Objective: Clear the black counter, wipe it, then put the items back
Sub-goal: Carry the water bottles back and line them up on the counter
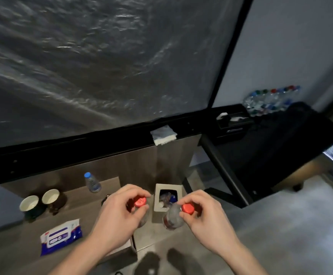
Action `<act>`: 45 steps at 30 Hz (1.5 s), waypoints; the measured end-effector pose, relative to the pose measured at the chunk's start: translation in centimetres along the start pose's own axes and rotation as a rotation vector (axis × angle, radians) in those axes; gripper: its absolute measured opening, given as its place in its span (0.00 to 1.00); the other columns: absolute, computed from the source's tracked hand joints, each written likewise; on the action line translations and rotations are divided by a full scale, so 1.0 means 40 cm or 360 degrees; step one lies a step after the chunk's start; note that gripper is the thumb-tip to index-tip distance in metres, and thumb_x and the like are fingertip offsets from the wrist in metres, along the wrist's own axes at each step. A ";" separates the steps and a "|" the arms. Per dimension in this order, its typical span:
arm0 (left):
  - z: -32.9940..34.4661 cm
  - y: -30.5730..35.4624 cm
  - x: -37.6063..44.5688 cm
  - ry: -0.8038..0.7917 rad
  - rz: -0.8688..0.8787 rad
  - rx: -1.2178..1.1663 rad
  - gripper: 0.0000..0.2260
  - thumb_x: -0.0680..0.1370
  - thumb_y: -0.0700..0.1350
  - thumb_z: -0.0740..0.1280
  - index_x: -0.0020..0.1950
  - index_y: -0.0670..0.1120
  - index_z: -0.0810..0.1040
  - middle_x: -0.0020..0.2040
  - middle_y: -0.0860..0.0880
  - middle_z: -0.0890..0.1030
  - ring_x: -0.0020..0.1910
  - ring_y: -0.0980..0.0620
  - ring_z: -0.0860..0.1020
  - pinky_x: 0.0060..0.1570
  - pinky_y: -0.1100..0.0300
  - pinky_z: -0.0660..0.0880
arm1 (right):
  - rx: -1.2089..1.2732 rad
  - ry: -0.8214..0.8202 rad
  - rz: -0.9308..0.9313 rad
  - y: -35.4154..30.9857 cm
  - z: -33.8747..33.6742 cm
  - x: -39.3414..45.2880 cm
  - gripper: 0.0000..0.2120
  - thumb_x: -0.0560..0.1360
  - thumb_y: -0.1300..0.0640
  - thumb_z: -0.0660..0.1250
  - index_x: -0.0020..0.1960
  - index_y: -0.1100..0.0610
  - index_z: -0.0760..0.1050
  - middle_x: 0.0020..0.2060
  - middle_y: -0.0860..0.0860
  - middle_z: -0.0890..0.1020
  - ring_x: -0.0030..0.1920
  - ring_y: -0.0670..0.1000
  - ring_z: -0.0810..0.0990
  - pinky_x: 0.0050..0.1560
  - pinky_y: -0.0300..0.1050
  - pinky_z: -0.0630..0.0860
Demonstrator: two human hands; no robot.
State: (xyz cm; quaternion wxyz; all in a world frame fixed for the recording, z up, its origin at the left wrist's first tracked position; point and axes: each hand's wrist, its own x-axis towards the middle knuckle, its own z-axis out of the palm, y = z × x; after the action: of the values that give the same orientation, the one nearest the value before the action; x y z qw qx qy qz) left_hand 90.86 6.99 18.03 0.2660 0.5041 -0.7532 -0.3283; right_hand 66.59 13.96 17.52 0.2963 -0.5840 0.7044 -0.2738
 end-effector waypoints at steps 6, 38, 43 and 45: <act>0.251 0.232 0.024 0.0036 0.0118 -0.0050 0.11 0.75 0.46 0.77 0.51 0.61 0.82 0.53 0.64 0.81 0.55 0.62 0.79 0.53 0.60 0.77 | -0.0024 0.0130 -0.0040 0.203 -0.248 -0.097 0.13 0.73 0.56 0.77 0.51 0.40 0.82 0.52 0.34 0.80 0.55 0.38 0.79 0.54 0.37 0.78; 1.135 0.842 0.674 -0.0351 0.0184 -0.0117 0.11 0.76 0.48 0.74 0.55 0.63 0.81 0.55 0.66 0.77 0.54 0.64 0.78 0.54 0.63 0.77 | -0.0121 0.0251 0.0210 0.908 -1.172 0.213 0.15 0.75 0.54 0.76 0.56 0.37 0.79 0.51 0.34 0.80 0.54 0.33 0.77 0.46 0.33 0.76; 1.237 0.956 0.813 -0.0433 0.0242 -0.0074 0.10 0.77 0.48 0.73 0.54 0.62 0.81 0.55 0.65 0.78 0.55 0.64 0.78 0.53 0.67 0.74 | -0.0071 0.0302 0.0299 1.022 -1.308 0.283 0.14 0.76 0.53 0.76 0.55 0.36 0.79 0.52 0.34 0.79 0.52 0.33 0.77 0.46 0.33 0.75; 1.273 1.000 0.862 -0.0459 0.0244 -0.0066 0.10 0.77 0.49 0.73 0.55 0.63 0.80 0.55 0.66 0.77 0.56 0.65 0.77 0.53 0.67 0.74 | -0.0050 0.0329 0.0335 1.062 -1.357 0.310 0.15 0.76 0.54 0.76 0.55 0.36 0.79 0.52 0.34 0.80 0.50 0.36 0.79 0.45 0.33 0.74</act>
State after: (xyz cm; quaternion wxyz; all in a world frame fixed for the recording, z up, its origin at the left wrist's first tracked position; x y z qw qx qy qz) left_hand 18.12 -2.65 18.20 0.1899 0.3871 -0.8129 -0.3915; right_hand -3.26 11.03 21.85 0.2402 -0.4801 0.7927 -0.2888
